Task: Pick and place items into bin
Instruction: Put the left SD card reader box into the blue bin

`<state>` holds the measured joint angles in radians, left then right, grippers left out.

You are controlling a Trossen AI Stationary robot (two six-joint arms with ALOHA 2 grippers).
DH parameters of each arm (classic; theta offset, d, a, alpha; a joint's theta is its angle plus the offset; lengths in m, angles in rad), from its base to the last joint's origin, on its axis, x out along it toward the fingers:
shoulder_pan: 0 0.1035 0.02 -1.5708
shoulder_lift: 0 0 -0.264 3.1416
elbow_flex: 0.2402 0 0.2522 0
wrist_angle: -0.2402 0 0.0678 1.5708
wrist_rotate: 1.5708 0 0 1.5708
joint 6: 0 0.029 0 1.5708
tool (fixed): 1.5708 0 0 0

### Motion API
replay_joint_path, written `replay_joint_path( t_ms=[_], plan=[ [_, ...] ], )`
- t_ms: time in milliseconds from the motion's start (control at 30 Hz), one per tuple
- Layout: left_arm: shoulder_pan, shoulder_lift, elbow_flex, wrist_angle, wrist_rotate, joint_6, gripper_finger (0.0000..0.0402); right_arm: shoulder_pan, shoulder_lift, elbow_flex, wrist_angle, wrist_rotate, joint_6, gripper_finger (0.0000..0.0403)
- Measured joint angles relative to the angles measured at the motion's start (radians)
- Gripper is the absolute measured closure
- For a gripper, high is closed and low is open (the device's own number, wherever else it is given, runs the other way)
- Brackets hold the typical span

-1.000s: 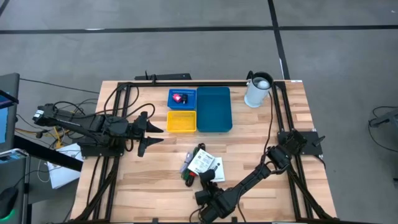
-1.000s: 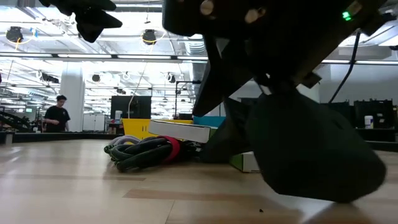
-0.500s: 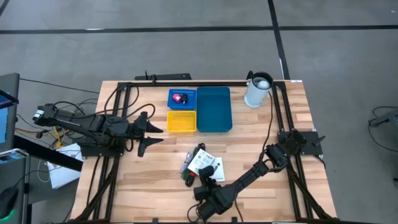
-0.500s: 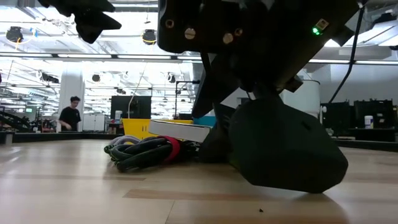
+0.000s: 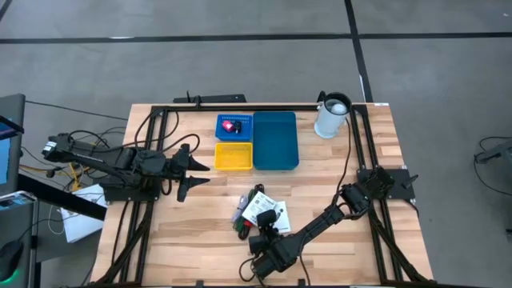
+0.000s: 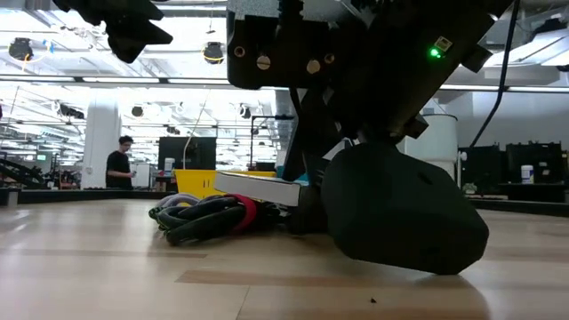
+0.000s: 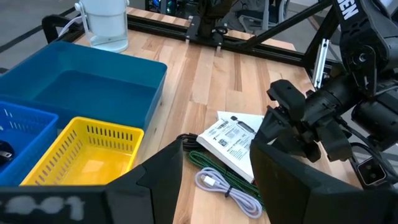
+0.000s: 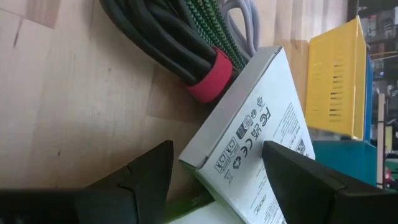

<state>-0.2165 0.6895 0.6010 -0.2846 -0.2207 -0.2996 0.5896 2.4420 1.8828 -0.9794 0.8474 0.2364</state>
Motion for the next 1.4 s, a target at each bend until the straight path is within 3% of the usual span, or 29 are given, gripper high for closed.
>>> replay_joint_path(
  t_ms=[467, 867, 1100, 1267, 1400],
  plan=[
    [0.0, 0.0, 0.0, -0.019, 0.0, -0.001, 0.0225, 0.009, 0.0, 0.0, 0.023, 0.05, 0.01, 0.0329],
    [0.0, 0.0, 0.0, -0.017, 0.0, -0.003, 0.0225, 0.039, 0.002, 0.142, -0.066, 0.158, 0.042, 0.0348],
    [0.0, 0.0, 0.0, -0.016, 0.0, -0.004, 0.0225, 0.032, 0.002, 0.319, -0.331, 0.24, 0.09, 0.0373],
    [0.0, 0.0, 0.0, -0.016, 0.0, -0.003, 0.0225, -0.005, 0.002, 0.448, -0.58, 0.277, 0.17, 0.0365],
    [0.0, 0.0, 0.0, -0.016, 0.0, -0.003, 0.0225, -0.052, -0.032, 0.47, -0.588, 0.263, 0.084, 0.0365]
  ],
)
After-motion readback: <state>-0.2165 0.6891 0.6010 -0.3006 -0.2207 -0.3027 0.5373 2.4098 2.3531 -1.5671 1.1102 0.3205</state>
